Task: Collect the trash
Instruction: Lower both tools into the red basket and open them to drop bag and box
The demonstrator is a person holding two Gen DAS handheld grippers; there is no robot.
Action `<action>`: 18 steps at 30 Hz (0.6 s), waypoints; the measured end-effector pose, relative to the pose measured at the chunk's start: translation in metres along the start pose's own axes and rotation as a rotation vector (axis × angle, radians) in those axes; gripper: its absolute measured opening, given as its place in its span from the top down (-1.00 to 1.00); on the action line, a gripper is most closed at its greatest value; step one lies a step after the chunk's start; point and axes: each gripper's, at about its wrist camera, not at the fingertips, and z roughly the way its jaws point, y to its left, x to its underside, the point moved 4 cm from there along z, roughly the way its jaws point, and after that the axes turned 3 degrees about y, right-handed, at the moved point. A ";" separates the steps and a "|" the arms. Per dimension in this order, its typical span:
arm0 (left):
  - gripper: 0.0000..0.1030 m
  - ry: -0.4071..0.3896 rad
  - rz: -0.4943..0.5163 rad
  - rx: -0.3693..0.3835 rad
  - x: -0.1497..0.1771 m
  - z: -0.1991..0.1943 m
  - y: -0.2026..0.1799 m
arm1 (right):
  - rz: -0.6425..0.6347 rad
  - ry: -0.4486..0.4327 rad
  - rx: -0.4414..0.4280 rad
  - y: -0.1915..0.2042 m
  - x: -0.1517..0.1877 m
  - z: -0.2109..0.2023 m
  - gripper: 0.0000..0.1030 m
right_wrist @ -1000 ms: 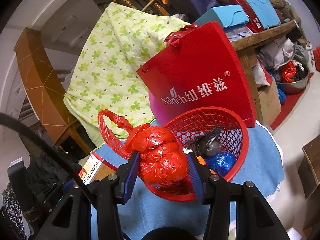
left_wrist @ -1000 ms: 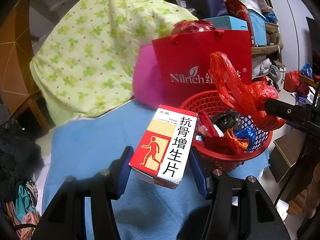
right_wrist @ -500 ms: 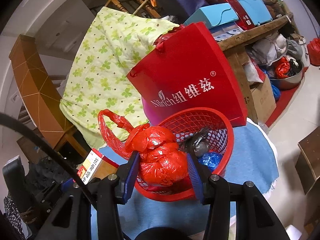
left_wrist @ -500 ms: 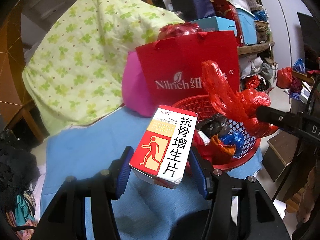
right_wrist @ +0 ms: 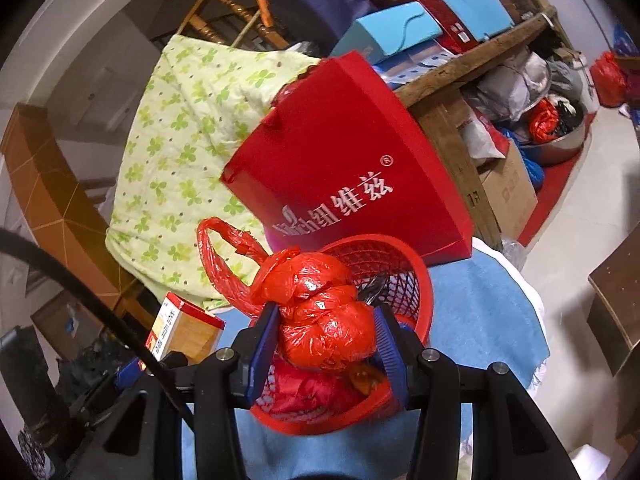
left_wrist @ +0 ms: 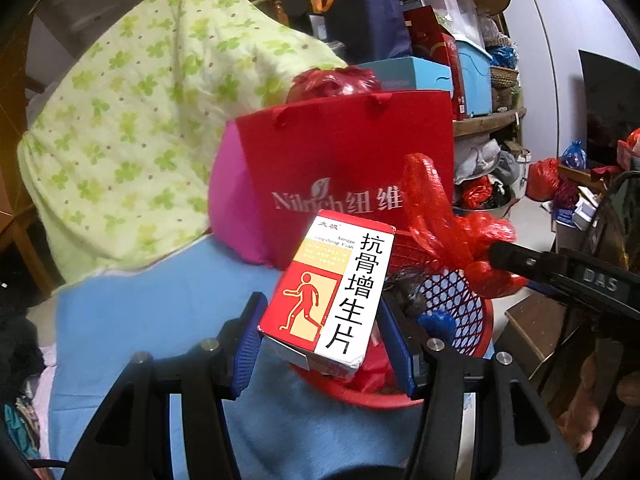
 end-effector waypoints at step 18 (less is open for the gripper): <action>-0.45 0.028 -0.058 0.079 0.016 0.045 0.008 | 0.135 0.154 -0.019 -0.020 -0.024 0.090 -0.18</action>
